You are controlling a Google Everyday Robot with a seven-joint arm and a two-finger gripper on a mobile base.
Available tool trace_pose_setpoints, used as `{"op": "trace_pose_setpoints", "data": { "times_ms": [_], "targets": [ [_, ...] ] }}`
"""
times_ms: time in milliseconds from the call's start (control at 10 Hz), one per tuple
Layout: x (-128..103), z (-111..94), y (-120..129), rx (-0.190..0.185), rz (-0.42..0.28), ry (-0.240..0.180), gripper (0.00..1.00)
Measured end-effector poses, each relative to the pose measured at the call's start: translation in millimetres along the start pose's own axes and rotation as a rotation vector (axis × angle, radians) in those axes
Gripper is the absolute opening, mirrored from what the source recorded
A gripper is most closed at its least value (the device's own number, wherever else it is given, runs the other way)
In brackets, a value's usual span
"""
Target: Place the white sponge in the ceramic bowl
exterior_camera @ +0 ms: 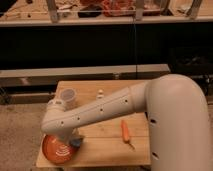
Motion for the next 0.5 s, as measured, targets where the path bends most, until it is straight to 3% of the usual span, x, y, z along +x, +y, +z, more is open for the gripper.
{"op": "trace_pose_setpoints", "data": {
  "times_ms": [100, 400, 500],
  "targets": [
    [-0.8, 0.0, -0.4, -0.001, -0.002, -0.003, 0.03],
    [-3.0, 0.1, -2.0, -0.004, -0.009, -0.009, 0.14],
    [-3.7, 0.2, -1.8, -0.005, -0.009, -0.010, 0.12]
  ]
}}
